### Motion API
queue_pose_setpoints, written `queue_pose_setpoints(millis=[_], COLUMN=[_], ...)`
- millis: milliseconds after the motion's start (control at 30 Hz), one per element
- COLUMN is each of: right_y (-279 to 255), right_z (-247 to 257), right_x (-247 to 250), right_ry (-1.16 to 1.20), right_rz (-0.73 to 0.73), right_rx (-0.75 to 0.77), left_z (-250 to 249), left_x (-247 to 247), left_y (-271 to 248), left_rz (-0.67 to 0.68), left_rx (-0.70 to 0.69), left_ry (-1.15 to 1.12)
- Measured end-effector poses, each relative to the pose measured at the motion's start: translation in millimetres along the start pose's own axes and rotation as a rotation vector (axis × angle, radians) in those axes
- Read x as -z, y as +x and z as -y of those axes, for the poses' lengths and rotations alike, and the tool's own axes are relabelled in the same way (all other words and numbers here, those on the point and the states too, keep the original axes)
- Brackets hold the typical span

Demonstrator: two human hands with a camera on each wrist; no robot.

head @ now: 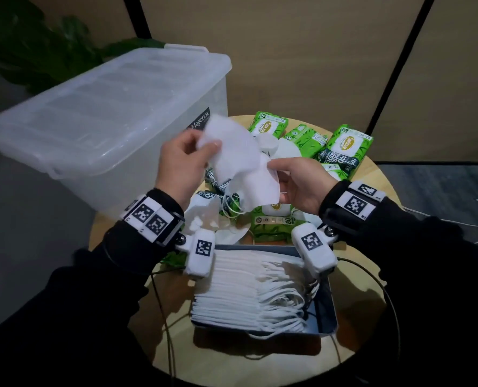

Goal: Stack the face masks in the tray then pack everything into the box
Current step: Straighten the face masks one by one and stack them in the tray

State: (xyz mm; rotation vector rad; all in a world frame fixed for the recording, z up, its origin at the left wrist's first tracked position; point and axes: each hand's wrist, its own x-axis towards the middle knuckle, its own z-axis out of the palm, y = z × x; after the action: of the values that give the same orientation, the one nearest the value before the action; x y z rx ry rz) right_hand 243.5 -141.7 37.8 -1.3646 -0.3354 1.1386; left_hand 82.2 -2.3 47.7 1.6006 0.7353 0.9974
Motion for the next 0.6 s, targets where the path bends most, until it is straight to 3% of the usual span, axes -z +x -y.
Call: queue_pose_setpoints(millis=[67,100,233,333,467,600], right_y=[0,0,-2,-2,-5,-4], right_z=[-1,-1,1,2,2,-1], right_x=[2,2,-2,-3,-5,-5], right_ry=[-0.01,-0.003,0.066,0.108,0.112,0.024], right_rz=[-0.033,-0.034,0.034,0.069,0.13,0.079], right_rx=[-0.018,-0.026,-0.054,-0.057,-0.047,0.036], left_z=[-9,-13,-5,8,8,5], left_x=[3,3,-3,-1,2,3], left_y=[-1,-5,-18,-15,-14,-14], left_rz=[-0.128,-0.11,0.298,0.404,0.423,0.511], left_rx=[-0.232,-0.344,-0.646,-0.689,-0.691,-0.644], left_ry=[0.046,0.123,0.57,0.793,0.854,0.883])
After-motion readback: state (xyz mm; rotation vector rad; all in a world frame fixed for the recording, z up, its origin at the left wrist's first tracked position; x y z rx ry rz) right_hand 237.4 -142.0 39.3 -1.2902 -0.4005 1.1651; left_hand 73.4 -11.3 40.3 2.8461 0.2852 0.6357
